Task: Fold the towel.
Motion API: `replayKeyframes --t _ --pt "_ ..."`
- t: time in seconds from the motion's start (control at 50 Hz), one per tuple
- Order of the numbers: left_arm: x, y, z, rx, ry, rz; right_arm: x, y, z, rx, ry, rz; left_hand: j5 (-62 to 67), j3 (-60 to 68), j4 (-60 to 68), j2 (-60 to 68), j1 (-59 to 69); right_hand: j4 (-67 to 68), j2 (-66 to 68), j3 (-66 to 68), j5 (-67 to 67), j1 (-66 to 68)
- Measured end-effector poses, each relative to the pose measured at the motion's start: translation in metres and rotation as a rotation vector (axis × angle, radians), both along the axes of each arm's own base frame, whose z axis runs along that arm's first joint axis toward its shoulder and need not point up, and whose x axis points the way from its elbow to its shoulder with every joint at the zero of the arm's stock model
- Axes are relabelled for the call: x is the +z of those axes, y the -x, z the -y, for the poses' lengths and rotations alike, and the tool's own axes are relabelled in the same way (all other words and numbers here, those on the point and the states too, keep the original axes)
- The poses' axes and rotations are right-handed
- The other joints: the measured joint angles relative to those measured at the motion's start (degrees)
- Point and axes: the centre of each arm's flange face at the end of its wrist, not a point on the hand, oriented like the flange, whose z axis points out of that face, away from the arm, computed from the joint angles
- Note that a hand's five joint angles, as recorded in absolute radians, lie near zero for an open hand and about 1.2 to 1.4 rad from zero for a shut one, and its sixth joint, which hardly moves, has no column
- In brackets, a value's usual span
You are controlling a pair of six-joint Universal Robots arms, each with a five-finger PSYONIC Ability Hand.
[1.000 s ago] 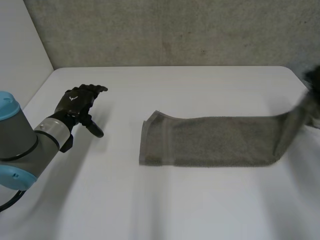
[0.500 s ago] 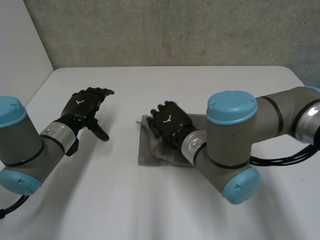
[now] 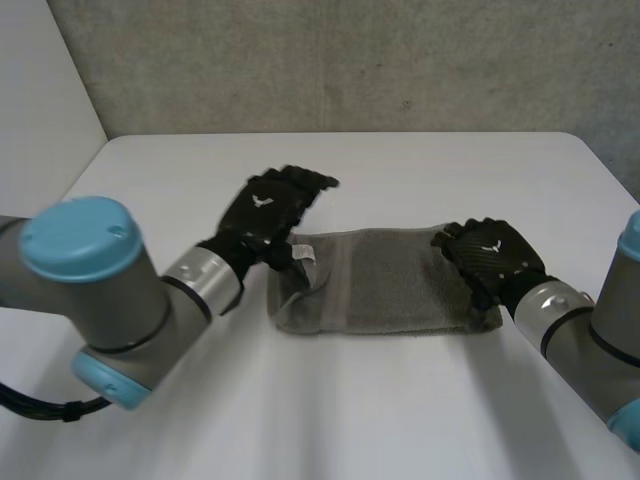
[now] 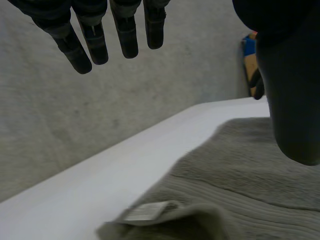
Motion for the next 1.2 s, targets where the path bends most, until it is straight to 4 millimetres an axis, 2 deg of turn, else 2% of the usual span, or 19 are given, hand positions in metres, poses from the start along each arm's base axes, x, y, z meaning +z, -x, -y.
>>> replayKeyframes --t 0.16,0.22,0.26,0.28,0.3,0.32,0.34,0.38,0.48,0.66,0.76,0.84,0.92,1.0,1.02,1.06,1.12,1.16,1.2 --pt "-0.027 0.022 -0.001 -0.041 -0.030 0.028 -0.029 0.011 0.007 -0.032 -0.038 -0.025 0.1 0.0 0.0 0.0 0.0 0.1 0.2 0.2 0.2 0.4" --pt "-0.037 0.025 0.004 -0.026 -0.037 0.040 -0.038 0.015 0.010 -0.042 -0.055 -0.042 0.2 0.0 0.0 0.0 0.0 6.9 7.1 7.3 8.5 7.8" --pt "-0.042 0.025 0.009 -0.003 -0.041 0.048 -0.044 0.018 0.014 -0.052 -0.064 -0.057 0.2 0.0 0.0 0.0 0.0 25.7 27.5 26.3 27.7 27.6" --pt "-0.044 0.025 0.011 0.004 -0.042 0.050 -0.045 0.019 0.014 -0.055 -0.065 -0.060 0.3 0.0 0.0 0.0 0.0 30.2 31.4 30.8 32.1 31.3" --pt "-0.046 0.024 0.013 0.021 -0.044 0.055 -0.047 0.021 0.016 -0.062 -0.066 -0.066 0.3 0.0 0.0 0.0 0.0 40.8 42.5 41.3 42.6 42.3" --pt "-0.047 0.024 0.014 0.028 -0.045 0.056 -0.048 0.022 0.017 -0.065 -0.066 -0.068 0.2 0.0 0.0 0.0 0.0 44.8 45.3 45.2 46.5 44.9" --pt "-0.049 0.022 0.017 0.044 -0.048 0.060 -0.048 0.024 0.019 -0.073 -0.066 -0.073 0.3 0.0 0.0 0.0 0.0 55.3 53.5 55.6 56.5 52.3" --pt "-0.050 0.019 0.019 0.064 -0.051 0.064 -0.049 0.026 0.021 -0.086 -0.063 -0.082 0.3 0.0 0.0 0.0 0.0 61.3 56.9 61.5 61.8 56.9" --pt "-0.047 0.011 0.022 0.098 -0.062 0.072 -0.043 0.034 0.025 -0.122 -0.027 -0.135 0.2 0.0 0.0 0.0 0.0 62.4 57.0 62.0 62.3 58.4" --pt "-0.028 0.002 0.013 0.107 -0.060 0.065 -0.013 0.032 0.034 -0.102 0.148 -0.297 0.2 0.0 0.0 0.0 0.0 62.4 57.0 62.0 62.3 59.9" --pt "-0.009 -0.002 0.008 0.107 -0.031 0.039 0.012 -0.002 0.030 0.010 0.270 -0.304 0.2 0.0 0.0 0.0 0.0 62.4 57.1 62.6 62.3 60.5" --pt "0.012 -0.005 0.003 0.110 0.008 0.010 0.030 -0.049 0.008 0.190 0.347 -0.257 0.2 0.0 0.0 0.0 0.0 62.4 57.5 62.8 62.3 60.5" --pt "0.029 -0.009 0.001 0.118 0.044 -0.015 0.026 -0.090 -0.024 0.398 0.346 -0.217 0.2 0.0 0.0 0.0 0.0 62.4 57.9 62.8 62.3 60.5" --pt "0.040 -0.012 0.001 0.125 0.067 -0.030 0.011 -0.117 -0.057 0.568 0.302 -0.198 0.2 0.0 0.0 0.0 0.0 61.9 58.0 62.2 61.9 60.5" --pt "0.041 -0.012 0.001 0.126 0.069 -0.032 0.009 -0.120 -0.061 0.588 0.292 -0.197 0.2 0.0 0.0 0.0 0.0 57.0 53.8 57.7 57.4 56.3" --pt "0.043 -0.013 0.001 0.128 0.073 -0.035 0.005 -0.124 -0.067 0.605 0.270 -0.196 0.2 0.0 0.0 0.0 0.0 39.9 36.0 40.7 41.0 39.1" --pt "0.044 -0.012 0.002 0.128 0.076 -0.038 0.007 -0.123 -0.066 0.562 0.241 -0.193 0.2 0.0 0.0 0.0 0.0 12.5 8.6 13.3 10.9 11.7" --pt "0.045 -0.011 0.002 0.126 0.078 -0.040 0.012 -0.119 -0.061 0.498 0.226 -0.184 0.2 0.0 0.0 0.0 0.0 2.0 0.9 2.6 1.2 3.1" --pt "0.045 -0.010 0.002 0.123 0.079 -0.042 0.018 -0.114 -0.055 0.433 0.213 -0.169 0.3 0.0 0.0 0.0 0.0 0.0 0.0 0.0 0.0 0.9"
